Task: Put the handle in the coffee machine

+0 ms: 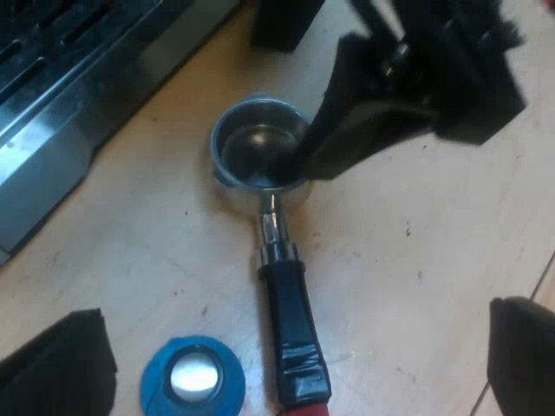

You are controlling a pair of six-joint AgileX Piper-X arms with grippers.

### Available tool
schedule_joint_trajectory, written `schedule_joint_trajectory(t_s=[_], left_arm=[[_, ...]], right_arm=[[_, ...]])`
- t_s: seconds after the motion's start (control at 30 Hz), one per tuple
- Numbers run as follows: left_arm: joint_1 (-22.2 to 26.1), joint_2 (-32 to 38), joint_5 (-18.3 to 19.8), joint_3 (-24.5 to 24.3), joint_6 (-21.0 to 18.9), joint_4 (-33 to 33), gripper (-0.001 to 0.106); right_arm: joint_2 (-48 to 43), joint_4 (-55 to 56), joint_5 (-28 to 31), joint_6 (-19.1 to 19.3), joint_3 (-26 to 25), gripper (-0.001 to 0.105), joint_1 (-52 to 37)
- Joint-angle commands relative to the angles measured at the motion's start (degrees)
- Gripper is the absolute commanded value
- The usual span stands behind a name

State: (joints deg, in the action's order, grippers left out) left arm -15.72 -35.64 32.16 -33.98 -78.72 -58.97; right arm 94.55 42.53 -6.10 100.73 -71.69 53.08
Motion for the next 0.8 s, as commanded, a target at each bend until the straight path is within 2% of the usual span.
schedule_joint_trajectory(t_s=[0.03, 0.27, 0.47, 0.8], left_arm=[[-0.1, 0.45, 0.77, 0.97, 0.23, 0.59, 0.089], [-0.1, 0.45, 1.06, 4.3, 0.23, 0.59, 0.089], [-0.1, 0.45, 1.17, 4.32, 0.23, 0.59, 0.089], [-0.1, 0.45, 1.17, 4.32, 0.23, 0.59, 0.089]], right_arm=[[0.73, -0.27, -0.56, 1.1, -0.57, 0.075, -0.29], [2.92, -1.67, -0.36, 1.1, -0.57, 0.075, -0.29], [4.78, -5.15, -0.36, 1.1, -0.98, 0.075, -0.29], [7.39, -4.65, -0.59, 1.1, -1.51, 0.075, -0.29]])
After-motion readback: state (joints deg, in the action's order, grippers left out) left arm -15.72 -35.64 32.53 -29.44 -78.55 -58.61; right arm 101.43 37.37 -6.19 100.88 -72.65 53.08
